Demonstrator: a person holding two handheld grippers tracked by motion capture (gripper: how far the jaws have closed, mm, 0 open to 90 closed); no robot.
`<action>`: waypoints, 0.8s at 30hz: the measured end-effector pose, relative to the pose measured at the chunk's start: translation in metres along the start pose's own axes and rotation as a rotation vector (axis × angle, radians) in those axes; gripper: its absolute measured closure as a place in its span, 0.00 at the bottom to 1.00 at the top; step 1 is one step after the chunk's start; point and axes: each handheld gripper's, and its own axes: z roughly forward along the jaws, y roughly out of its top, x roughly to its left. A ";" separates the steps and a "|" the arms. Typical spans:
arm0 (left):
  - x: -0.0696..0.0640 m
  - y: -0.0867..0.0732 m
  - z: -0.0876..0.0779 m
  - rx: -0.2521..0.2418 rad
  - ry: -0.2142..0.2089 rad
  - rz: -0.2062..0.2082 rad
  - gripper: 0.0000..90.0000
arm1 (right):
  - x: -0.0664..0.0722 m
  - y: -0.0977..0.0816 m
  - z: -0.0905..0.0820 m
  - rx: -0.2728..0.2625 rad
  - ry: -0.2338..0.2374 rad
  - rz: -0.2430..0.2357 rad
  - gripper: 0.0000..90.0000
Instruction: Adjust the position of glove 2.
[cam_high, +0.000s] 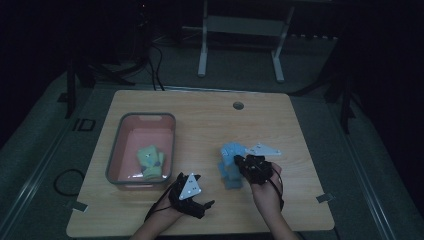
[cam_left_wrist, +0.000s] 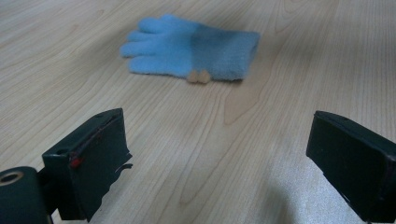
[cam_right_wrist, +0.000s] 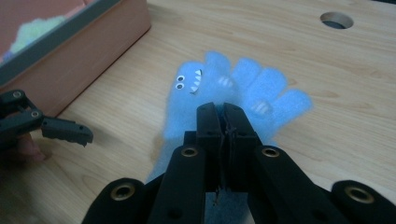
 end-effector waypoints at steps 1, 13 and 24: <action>0.000 0.000 0.000 0.000 0.000 0.000 0.06 | 0.001 -0.001 0.001 0.004 0.005 0.007 0.96; -0.001 0.000 0.000 0.001 -0.001 0.000 0.06 | 0.005 -0.022 0.022 0.073 0.015 0.027 0.96; -0.002 0.000 0.000 0.001 0.001 0.000 0.06 | 0.001 -0.032 0.039 0.115 -0.009 0.030 0.96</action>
